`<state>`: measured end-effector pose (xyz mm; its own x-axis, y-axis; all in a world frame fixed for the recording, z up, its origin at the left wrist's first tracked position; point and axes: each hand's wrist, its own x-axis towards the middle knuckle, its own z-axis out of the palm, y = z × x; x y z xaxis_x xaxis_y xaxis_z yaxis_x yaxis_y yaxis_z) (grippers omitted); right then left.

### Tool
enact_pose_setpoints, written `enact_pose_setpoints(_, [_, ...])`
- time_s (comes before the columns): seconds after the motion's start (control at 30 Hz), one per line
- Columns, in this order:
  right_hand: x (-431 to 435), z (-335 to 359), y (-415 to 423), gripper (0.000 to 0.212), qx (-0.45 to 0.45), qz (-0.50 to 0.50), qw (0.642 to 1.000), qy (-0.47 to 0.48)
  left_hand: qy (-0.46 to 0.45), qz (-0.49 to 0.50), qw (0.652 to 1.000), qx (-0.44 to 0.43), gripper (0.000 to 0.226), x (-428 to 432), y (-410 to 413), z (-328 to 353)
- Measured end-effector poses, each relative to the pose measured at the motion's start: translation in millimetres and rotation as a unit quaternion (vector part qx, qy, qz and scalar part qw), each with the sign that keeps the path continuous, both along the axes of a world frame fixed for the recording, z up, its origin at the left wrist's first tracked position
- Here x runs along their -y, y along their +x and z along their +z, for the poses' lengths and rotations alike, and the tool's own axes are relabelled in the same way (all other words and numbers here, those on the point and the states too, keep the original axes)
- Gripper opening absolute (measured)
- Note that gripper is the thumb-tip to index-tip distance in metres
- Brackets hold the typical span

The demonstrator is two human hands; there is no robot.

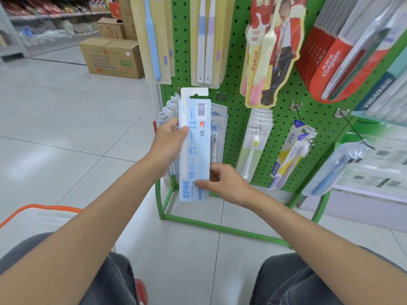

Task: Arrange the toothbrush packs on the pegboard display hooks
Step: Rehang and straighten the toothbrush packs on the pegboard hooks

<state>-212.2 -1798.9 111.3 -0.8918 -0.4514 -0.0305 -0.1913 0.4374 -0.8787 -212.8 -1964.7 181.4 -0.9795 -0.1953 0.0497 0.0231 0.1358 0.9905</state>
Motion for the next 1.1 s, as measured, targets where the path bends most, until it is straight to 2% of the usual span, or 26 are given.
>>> enact_pose_setpoints(0.23, [-11, 27, -16, 0.014, -0.042, -0.071, 0.992, -0.092, -0.032, -0.094, 0.993, 0.067, 0.028, -8, 1, -14])
enact_pose_setpoints(0.47, [-27, 51, -25, 0.018, -0.021, -0.136, 0.975, -0.175, -0.082, -0.148, 0.980, 0.104, 0.026, -11, 1, -20])
enact_pose_setpoints(0.6, [-31, 54, -25, 0.017, -0.002, -0.151, 0.970, -0.192, -0.087, -0.156, 0.979, 0.101, 0.024, -13, 2, -20])
enact_pose_setpoints(0.7, [-28, 54, -22, 0.020, 0.006, -0.160, 0.966, -0.202, -0.124, -0.179, 0.974, 0.058, 0.022, -21, 4, -26])
enact_pose_setpoints(0.73, [-27, 54, -20, 0.021, 0.013, -0.158, 0.966, -0.206, -0.143, -0.189, 0.971, 0.041, 0.033, -23, 6, -27])
enact_pose_setpoints(0.8, [-25, 56, -17, 0.025, 0.027, -0.140, 0.966, -0.216, -0.196, -0.190, 0.961, 0.034, 0.073, -23, 6, -33])
enact_pose_setpoints(0.87, [-24, 57, -16, 0.032, 0.041, -0.114, 0.966, -0.227, -0.233, -0.193, 0.952, 0.044, 0.091, -20, 4, -35])
enact_pose_setpoints(0.97, [-22, 59, -16, 0.039, 0.040, -0.083, 0.970, -0.226, -0.233, -0.243, 0.940, 0.059, 0.087, -19, 5, -30])
enact_pose_setpoints(1.1, [-22, 58, -17, 0.047, -0.011, -0.097, 0.984, -0.150, -0.235, -0.272, 0.932, 0.045, 0.061, -20, 8, -28])
